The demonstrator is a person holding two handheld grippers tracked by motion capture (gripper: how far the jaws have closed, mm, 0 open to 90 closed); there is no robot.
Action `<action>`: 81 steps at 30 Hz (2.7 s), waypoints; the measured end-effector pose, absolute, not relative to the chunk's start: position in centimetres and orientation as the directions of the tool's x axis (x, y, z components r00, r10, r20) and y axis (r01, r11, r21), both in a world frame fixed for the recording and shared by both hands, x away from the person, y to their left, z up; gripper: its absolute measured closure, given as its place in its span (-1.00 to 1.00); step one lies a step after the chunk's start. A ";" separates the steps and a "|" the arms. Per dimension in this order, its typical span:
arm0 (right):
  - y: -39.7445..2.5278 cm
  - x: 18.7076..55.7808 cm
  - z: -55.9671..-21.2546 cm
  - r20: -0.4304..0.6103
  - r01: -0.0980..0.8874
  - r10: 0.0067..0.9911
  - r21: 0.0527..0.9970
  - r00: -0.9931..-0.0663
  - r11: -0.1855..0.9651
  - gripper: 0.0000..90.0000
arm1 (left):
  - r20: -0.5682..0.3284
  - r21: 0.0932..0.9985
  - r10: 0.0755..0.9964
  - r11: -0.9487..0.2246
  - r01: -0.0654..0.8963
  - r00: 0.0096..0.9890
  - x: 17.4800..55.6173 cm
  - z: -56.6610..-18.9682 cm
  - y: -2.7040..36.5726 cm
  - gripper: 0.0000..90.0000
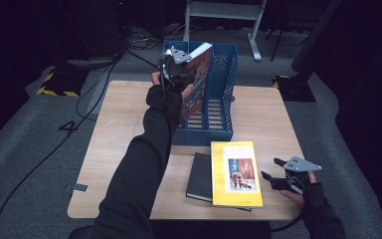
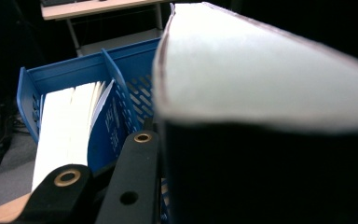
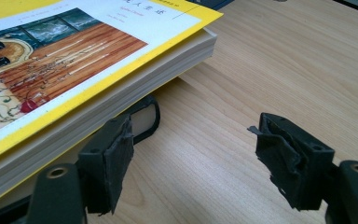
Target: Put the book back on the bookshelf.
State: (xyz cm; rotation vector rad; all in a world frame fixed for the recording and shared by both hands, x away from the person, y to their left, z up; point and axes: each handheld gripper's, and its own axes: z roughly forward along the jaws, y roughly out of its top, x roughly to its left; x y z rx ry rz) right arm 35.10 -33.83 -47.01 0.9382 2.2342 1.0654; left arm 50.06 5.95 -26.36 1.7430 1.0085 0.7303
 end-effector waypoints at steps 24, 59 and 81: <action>-33.7 35.1 -47.3 -0.134 0.373 0.756 0.806 -0.641 0.460 -0.37 | 0.017 0.925 0.937 -0.147 0.351 0.349 53.9 -27.8 2.9 0.64; -33.5 34.8 -47.3 -0.123 0.352 0.725 0.811 -0.677 0.467 -0.36 | -0.022 0.927 0.962 -0.083 0.366 0.273 55.4 -32.7 0.2 0.64; -33.3 34.7 -47.3 -0.121 0.359 0.729 0.809 -0.673 0.465 -0.35 | -0.025 0.922 0.942 -0.108 0.373 0.334 54.6 -34.6 1.5 0.62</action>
